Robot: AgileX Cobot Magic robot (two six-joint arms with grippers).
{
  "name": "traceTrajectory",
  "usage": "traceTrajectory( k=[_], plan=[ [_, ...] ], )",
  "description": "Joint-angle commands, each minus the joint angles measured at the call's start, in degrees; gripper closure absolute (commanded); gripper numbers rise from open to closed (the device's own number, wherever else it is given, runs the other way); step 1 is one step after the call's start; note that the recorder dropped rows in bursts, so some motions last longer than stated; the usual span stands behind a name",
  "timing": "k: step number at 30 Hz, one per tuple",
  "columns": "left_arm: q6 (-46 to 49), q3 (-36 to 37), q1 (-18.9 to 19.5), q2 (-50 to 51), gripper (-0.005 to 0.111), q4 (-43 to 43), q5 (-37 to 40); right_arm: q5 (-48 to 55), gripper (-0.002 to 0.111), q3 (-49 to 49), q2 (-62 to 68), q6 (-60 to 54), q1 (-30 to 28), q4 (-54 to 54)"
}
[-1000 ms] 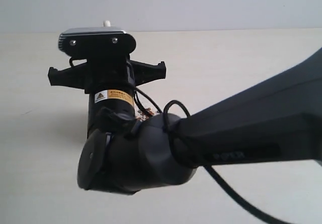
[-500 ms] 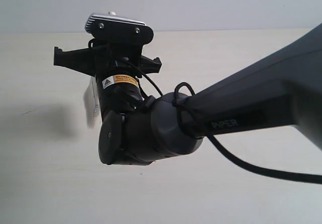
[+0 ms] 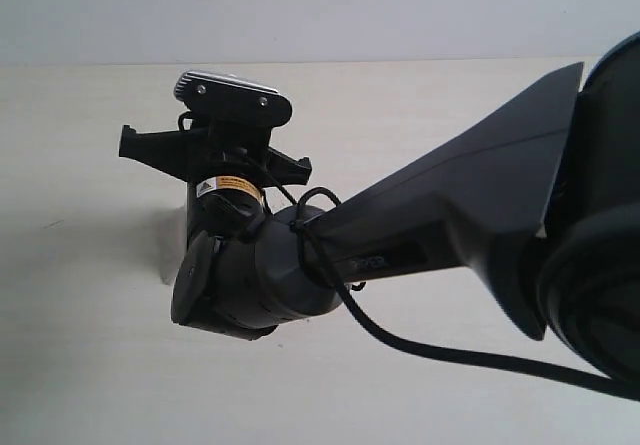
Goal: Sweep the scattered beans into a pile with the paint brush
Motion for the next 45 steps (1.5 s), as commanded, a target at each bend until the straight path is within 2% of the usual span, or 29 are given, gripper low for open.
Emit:
traceTrajectory(
  k=[1, 13, 19, 31, 34, 36, 37, 40, 45],
  plan=[
    [0.21, 0.17, 0.09, -0.49, 0.107, -0.37, -0.15, -1.68, 0.108, -0.35, -0.11, -9.02, -0.24, 6.24],
    [0.21, 0.17, 0.09, -0.49, 0.107, -0.37, -0.15, -7.5, 0.108, -0.35, -1.07, -25.04, -0.24, 18.23],
    [0.21, 0.17, 0.09, -0.49, 0.107, -0.37, -0.15, -8.37, 0.108, -0.35, -1.07, -27.02, -0.24, 19.79],
    [0.21, 0.17, 0.09, -0.49, 0.107, -0.37, -0.15, -5.15, 0.108, -0.35, -9.01, -25.42, -0.24, 8.96],
    [0.21, 0.17, 0.09, -0.49, 0.107, -0.37, -0.15, 0.79, 0.108, -0.35, -11.95, -31.71, -0.24, 5.67],
    [0.21, 0.17, 0.09, -0.49, 0.107, -0.37, -0.15, 3.31, 0.108, -0.11, -13.91, -40.14, -0.47, 4.8],
    [0.21, 0.17, 0.09, -0.49, 0.107, -0.37, -0.15, 4.91, 0.108, 0.92, -15.17, -43.72, -1.21, 4.5],
    [0.21, 0.17, 0.09, -0.49, 0.107, -0.37, -0.15, 5.98, 0.108, 5.28, -18.25, -44.56, -3.57, 2.03],
    [0.21, 0.17, 0.09, -0.49, 0.107, -0.37, -0.15, 6.67, 0.108, 17.55, -23.92, -34.82, -8.79, -12.77]
  ],
)
